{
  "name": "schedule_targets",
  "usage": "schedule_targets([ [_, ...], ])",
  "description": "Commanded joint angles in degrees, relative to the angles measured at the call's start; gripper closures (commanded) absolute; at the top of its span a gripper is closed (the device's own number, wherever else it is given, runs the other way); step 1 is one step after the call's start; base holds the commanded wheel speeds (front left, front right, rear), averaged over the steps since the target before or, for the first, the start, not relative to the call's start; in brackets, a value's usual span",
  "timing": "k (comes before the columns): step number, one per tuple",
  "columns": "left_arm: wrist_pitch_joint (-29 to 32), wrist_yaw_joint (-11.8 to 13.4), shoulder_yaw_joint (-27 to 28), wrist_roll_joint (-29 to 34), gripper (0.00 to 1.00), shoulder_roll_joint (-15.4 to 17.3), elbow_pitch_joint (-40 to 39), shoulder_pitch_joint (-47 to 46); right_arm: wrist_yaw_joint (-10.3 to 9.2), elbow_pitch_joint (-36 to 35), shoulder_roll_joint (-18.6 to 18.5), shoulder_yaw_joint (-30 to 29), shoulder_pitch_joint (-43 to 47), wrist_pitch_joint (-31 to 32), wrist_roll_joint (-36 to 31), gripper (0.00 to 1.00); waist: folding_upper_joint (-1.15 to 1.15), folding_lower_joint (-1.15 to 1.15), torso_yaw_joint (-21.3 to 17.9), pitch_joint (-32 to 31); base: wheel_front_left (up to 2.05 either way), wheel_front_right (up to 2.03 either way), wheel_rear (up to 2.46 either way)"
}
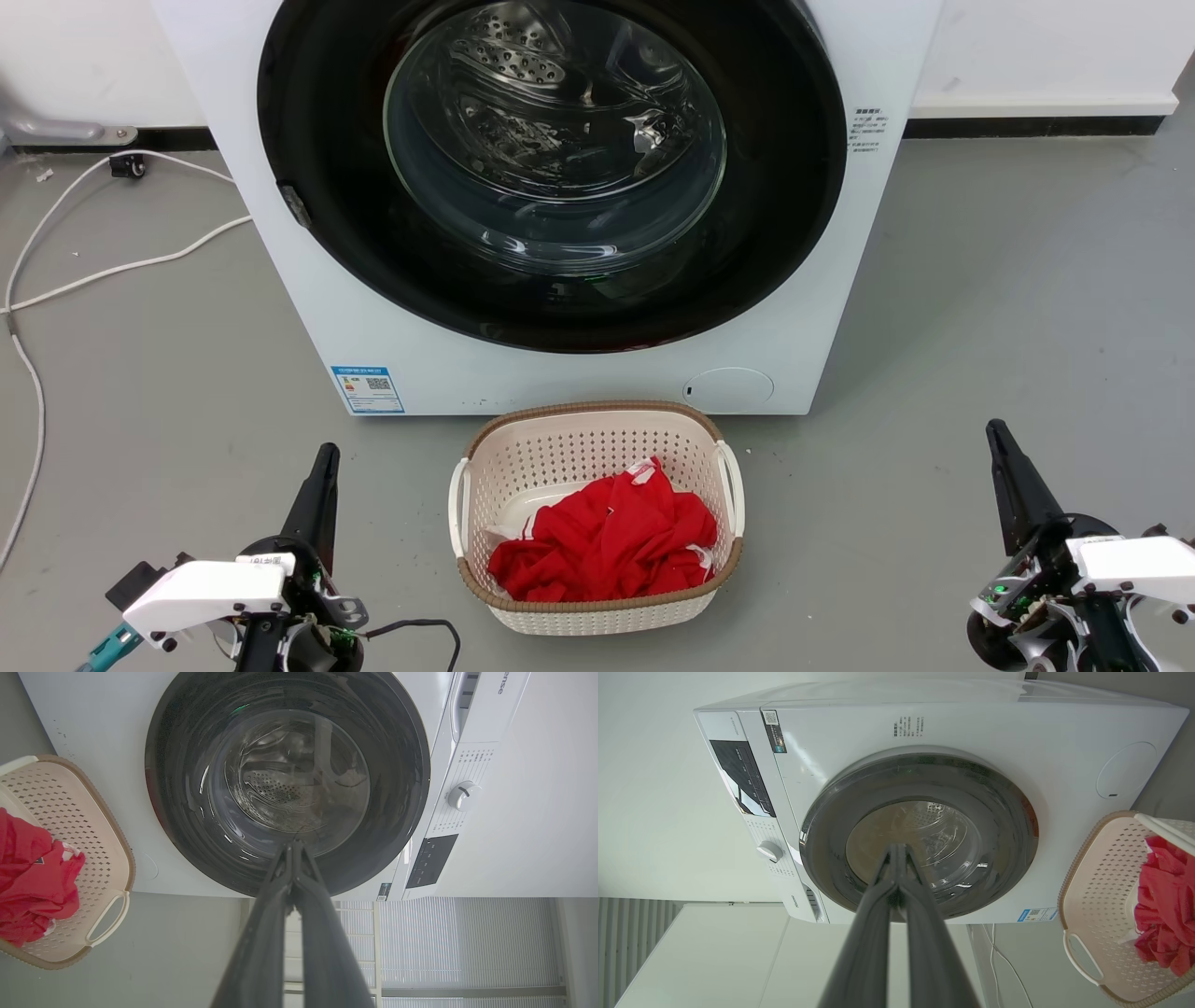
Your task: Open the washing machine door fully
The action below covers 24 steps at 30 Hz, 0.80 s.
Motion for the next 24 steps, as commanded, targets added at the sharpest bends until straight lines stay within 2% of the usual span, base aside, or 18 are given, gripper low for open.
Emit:
schedule_targets([
  [1,0.1,-0.2,0.1,0.1,1.0,0.0,0.0,-0.4,-0.02,0.1,0.1,-0.1,-0.7,0.1,-0.3,1.0,0.0,0.0,0.0,0.0,0.0,0.0,0.0],
  [16,0.3,-0.2,0.3,0.3,1.0,-0.1,0.1,-0.5,-0.02,0.1,0.3,-0.3,-0.7,0.3,-0.4,1.0,0.0,0.0,0.0,0.0,0.0,0.0,0.0],
  [17,0.2,0.0,0.2,0.1,0.0,-0.1,0.0,0.0,0.0,0.0,0.1,-0.2,0.0,0.1,-0.3,0.0,0.0,0.0,0.0,0.0,0.0,0.0,0.0],
  [24,-1.3,0.0,-1.3,0.6,0.0,-0.3,0.0,0.2,0.0,-0.5,0.2,0.5,1.1,-1.4,-0.4,0.0,0.0,0.0,0.0,0.0,0.0,0.0,0.0],
])
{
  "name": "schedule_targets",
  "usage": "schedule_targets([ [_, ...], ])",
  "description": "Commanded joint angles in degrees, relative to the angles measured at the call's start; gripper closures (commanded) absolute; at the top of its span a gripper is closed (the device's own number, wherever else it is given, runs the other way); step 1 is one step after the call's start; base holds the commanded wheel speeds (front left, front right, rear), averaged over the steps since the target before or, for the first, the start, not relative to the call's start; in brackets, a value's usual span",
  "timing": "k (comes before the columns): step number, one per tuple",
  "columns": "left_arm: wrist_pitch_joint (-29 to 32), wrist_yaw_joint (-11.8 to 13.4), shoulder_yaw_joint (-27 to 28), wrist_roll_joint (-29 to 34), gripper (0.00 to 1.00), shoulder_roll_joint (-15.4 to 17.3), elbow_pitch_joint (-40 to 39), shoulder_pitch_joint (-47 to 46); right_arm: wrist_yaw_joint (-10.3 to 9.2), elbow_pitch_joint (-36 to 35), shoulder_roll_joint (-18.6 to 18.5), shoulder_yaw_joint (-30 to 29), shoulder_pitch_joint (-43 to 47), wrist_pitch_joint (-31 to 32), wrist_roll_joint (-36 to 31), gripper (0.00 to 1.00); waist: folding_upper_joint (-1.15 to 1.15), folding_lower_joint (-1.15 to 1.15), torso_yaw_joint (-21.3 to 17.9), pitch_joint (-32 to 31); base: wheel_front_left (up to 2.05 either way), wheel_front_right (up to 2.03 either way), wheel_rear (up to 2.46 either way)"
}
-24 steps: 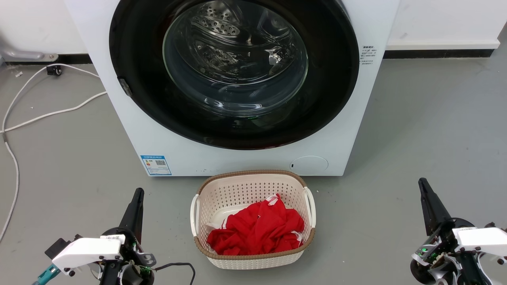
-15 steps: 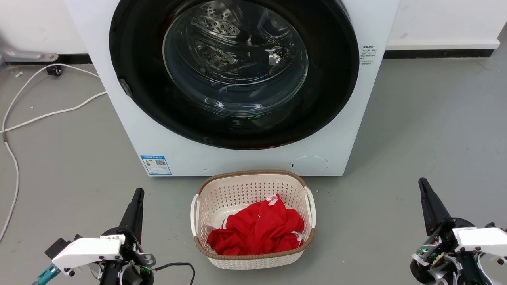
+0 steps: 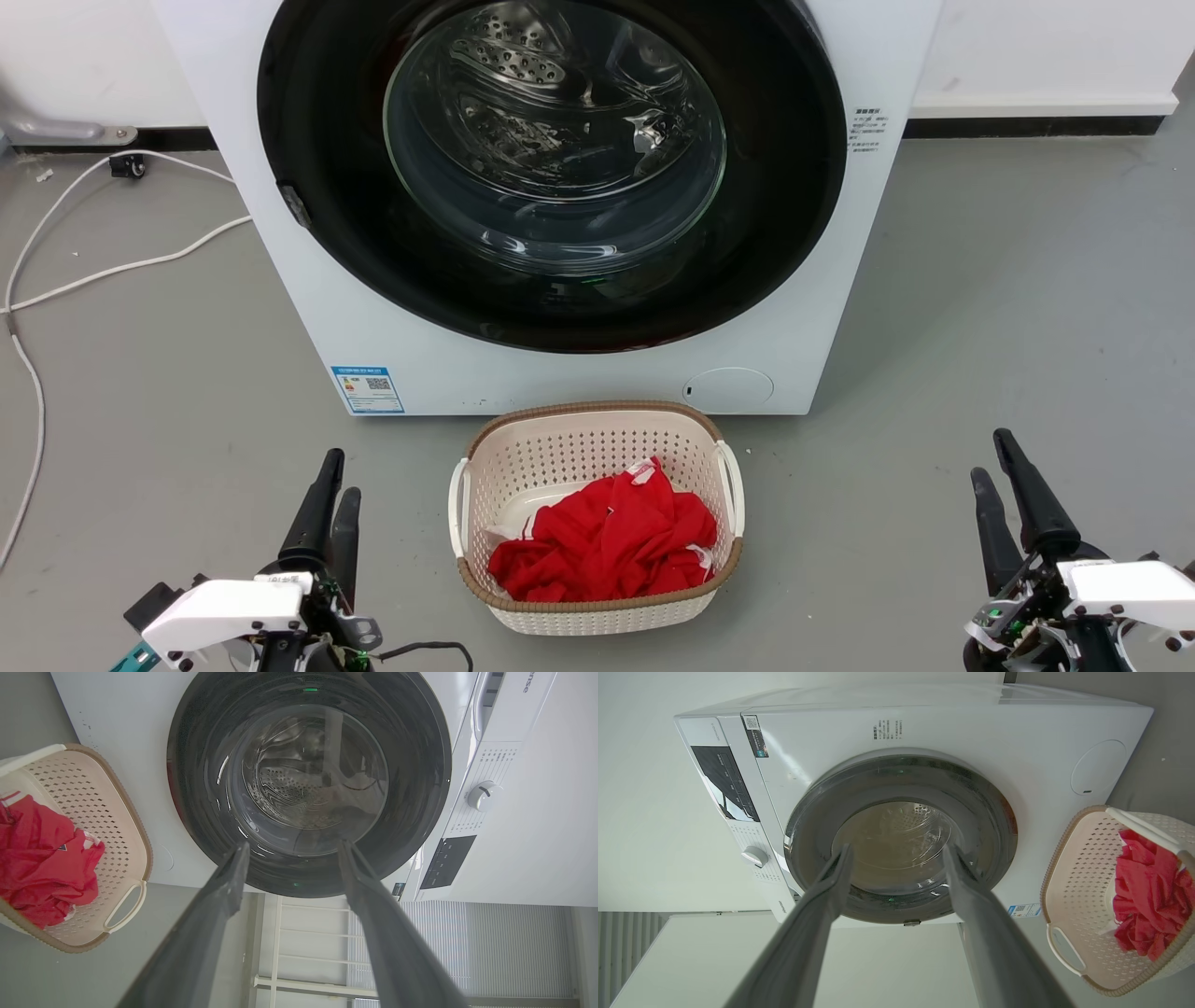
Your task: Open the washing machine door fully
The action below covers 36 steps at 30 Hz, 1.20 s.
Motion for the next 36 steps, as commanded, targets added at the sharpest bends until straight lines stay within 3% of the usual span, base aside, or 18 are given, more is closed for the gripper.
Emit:
schedule_targets([
  [1,-0.6,-0.1,-0.6,0.7,0.0,0.3,-1.3,-1.4,0.01,-1.6,-0.1,0.2,-0.8,-0.7,-0.2,0.0,0.0,0.0,0.0,0.0,0.0,0.0,0.0],
  [9,-2.8,-0.1,-1.0,5.8,0.0,0.2,-3.2,-1.7,0.01,-3.8,0.0,0.4,0.1,-2.8,-4.1,0.0,0.0,0.0,-0.1,-0.1,0.0,0.0,0.0],
  [36,-8.6,0.9,-2.9,35.5,0.0,0.1,-8.3,-1.9,0.01,-11.8,0.1,2.3,2.1,-8.6,-36.5,0.0,0.0,0.0,0.1,-0.2,0.0,0.0,0.0],
])
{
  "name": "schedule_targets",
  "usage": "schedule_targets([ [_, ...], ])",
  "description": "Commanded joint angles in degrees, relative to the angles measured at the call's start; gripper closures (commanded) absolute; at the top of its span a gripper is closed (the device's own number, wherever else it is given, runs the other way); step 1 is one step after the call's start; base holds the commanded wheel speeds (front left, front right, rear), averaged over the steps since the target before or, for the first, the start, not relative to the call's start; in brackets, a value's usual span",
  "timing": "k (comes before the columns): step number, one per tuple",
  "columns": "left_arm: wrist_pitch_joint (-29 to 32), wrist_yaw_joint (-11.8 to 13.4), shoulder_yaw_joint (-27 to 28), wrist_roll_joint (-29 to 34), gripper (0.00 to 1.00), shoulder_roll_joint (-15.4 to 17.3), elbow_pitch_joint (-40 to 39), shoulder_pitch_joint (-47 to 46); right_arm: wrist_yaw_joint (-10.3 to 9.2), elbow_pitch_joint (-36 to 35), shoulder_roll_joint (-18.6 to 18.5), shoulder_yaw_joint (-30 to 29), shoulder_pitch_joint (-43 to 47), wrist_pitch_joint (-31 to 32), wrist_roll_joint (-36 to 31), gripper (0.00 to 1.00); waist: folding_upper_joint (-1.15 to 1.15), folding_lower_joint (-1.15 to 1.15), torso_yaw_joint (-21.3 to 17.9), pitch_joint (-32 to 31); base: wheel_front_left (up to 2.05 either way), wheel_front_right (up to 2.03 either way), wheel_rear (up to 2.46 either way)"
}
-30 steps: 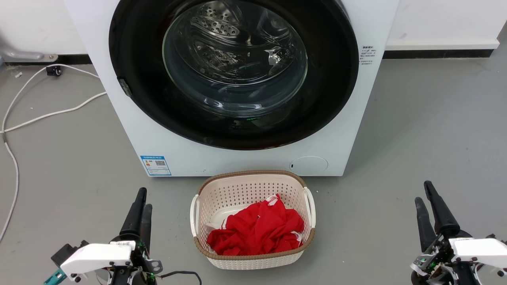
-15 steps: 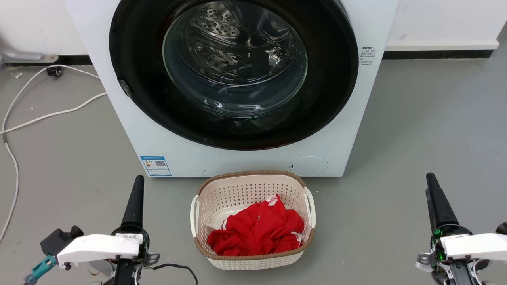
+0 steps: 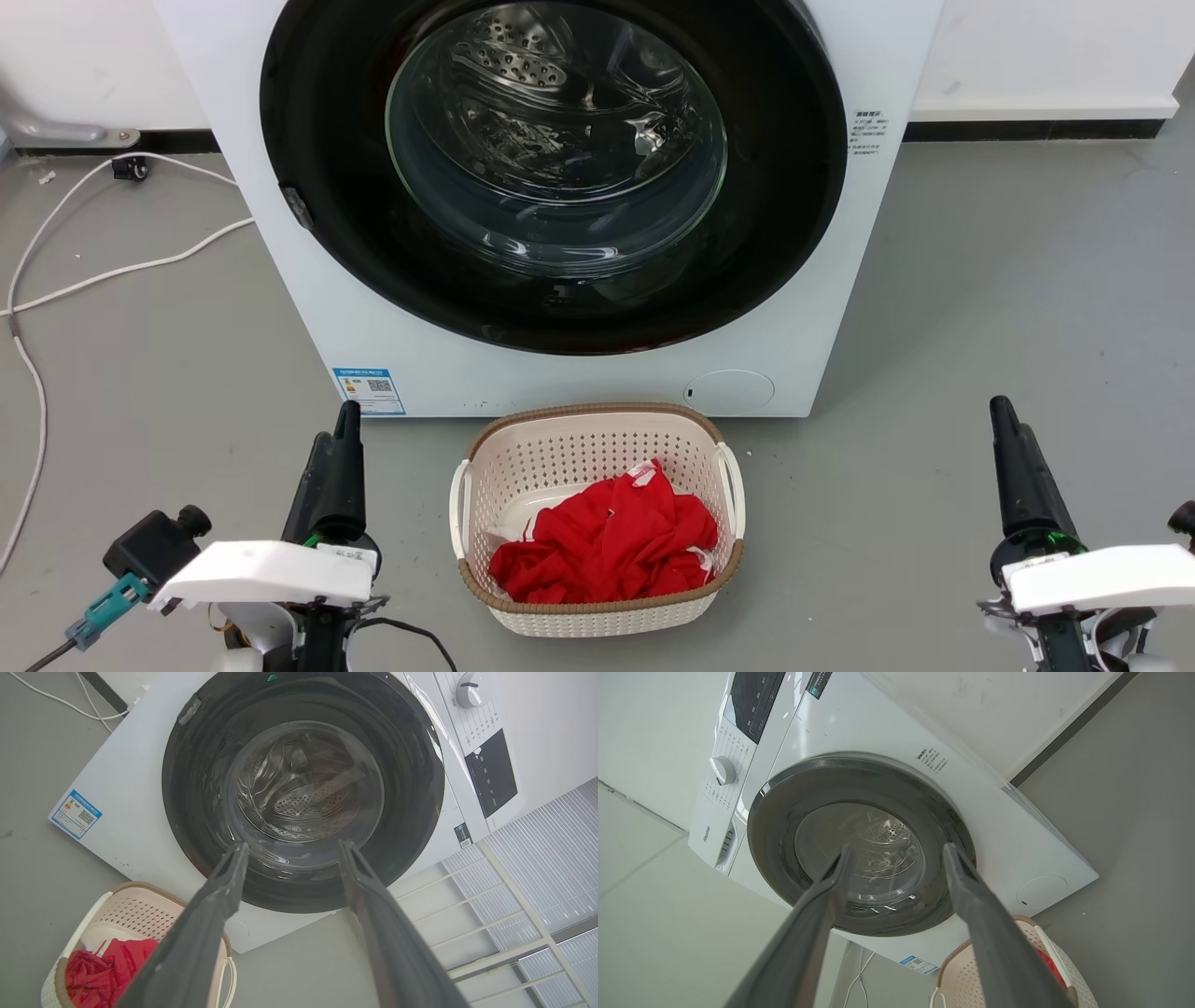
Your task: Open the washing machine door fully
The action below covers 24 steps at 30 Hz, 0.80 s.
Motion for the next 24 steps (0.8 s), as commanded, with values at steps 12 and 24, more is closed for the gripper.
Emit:
schedule_targets([
  [12,-2.5,0.9,-1.5,13.4,0.0,0.1,-1.4,-1.1,0.0,-2.2,0.0,0.6,0.8,-2.5,-11.6,0.0,0.0,0.0,0.1,-0.2,0.0,0.0,0.0],
  [24,-4.4,1.8,-2.1,22.6,0.0,0.1,-0.9,-0.9,0.0,-1.5,0.1,1.0,1.7,-4.4,-20.7,0.0,0.0,0.0,0.1,-0.4,0.0,0.0,0.0],
])
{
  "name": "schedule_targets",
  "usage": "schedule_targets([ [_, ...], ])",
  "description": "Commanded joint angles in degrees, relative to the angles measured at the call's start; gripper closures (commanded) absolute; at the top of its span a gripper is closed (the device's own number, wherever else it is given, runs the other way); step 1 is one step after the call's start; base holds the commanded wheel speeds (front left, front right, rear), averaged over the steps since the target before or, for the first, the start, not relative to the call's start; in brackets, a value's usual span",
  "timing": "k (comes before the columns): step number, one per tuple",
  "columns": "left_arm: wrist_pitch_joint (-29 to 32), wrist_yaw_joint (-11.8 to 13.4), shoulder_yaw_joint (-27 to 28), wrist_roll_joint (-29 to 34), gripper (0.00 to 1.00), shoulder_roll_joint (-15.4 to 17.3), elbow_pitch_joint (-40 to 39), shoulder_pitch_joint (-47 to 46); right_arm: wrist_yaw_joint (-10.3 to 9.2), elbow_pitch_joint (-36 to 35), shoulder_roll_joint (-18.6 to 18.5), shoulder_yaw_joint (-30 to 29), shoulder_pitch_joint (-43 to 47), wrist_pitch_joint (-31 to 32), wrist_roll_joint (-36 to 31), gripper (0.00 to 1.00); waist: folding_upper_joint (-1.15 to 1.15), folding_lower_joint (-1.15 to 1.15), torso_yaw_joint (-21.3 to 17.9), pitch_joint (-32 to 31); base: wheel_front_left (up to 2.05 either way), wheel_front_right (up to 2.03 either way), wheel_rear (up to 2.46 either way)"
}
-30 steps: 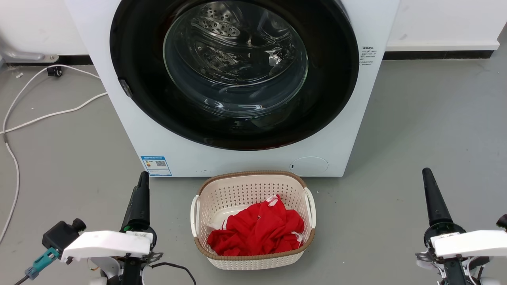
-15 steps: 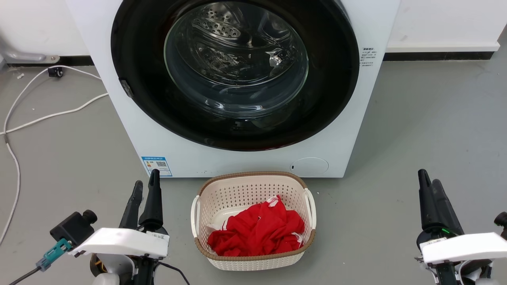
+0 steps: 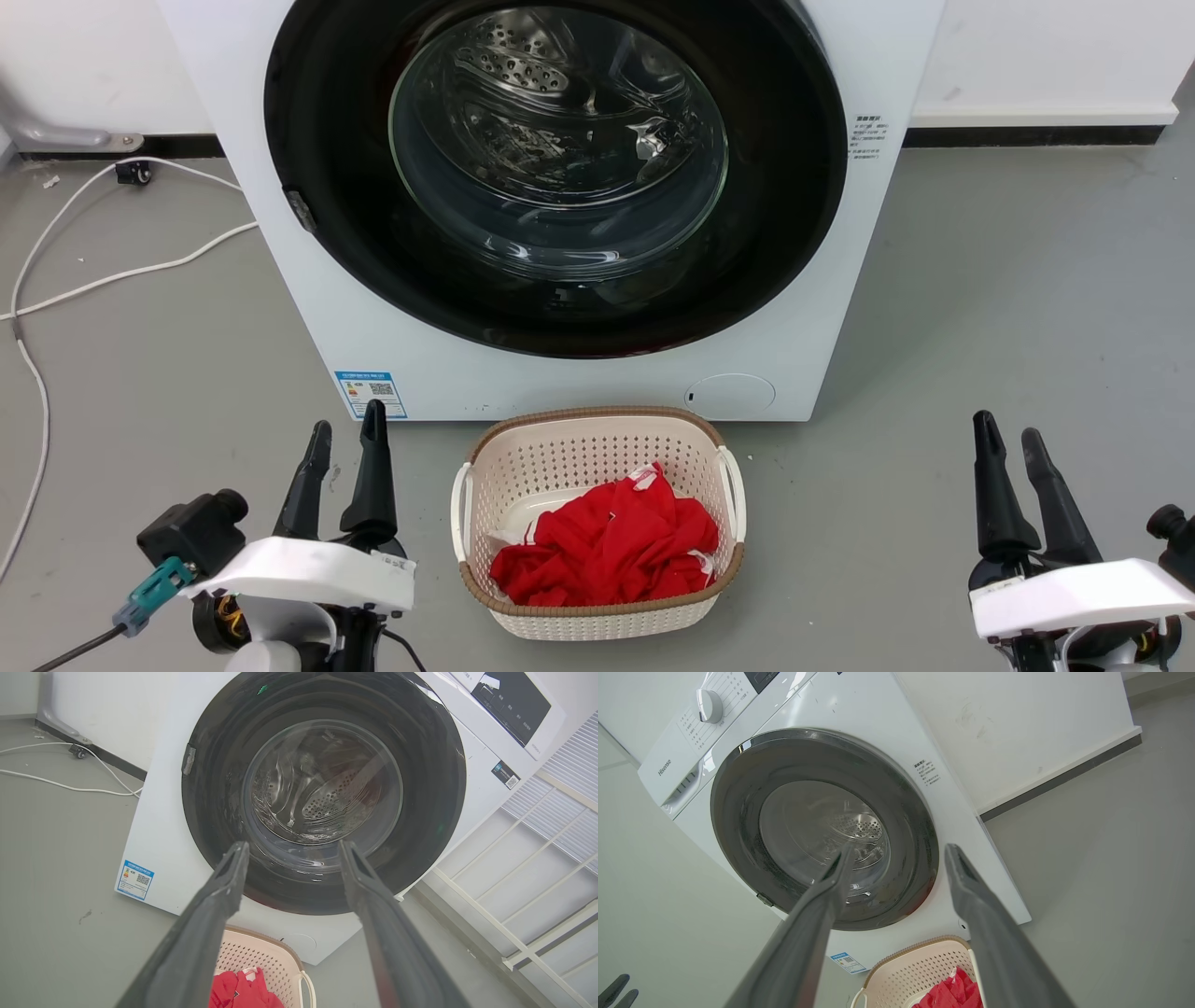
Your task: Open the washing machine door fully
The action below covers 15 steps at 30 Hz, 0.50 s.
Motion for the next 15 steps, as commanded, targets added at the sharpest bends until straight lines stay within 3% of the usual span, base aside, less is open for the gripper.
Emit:
schedule_targets([
  [1,-0.4,0.2,-0.2,1.5,0.0,0.1,-0.5,-0.8,-0.01,-0.5,0.1,0.2,0.1,-0.5,-1.3,0.0,0.0,0.0,0.0,0.0,0.0,0.0,0.0],
  [15,-2.4,0.7,-0.7,10.5,0.0,0.0,0.4,-0.7,-0.01,-0.6,0.1,0.5,0.8,-2.1,-10.0,0.0,0.0,0.0,0.1,-0.3,0.0,0.0,0.0],
])
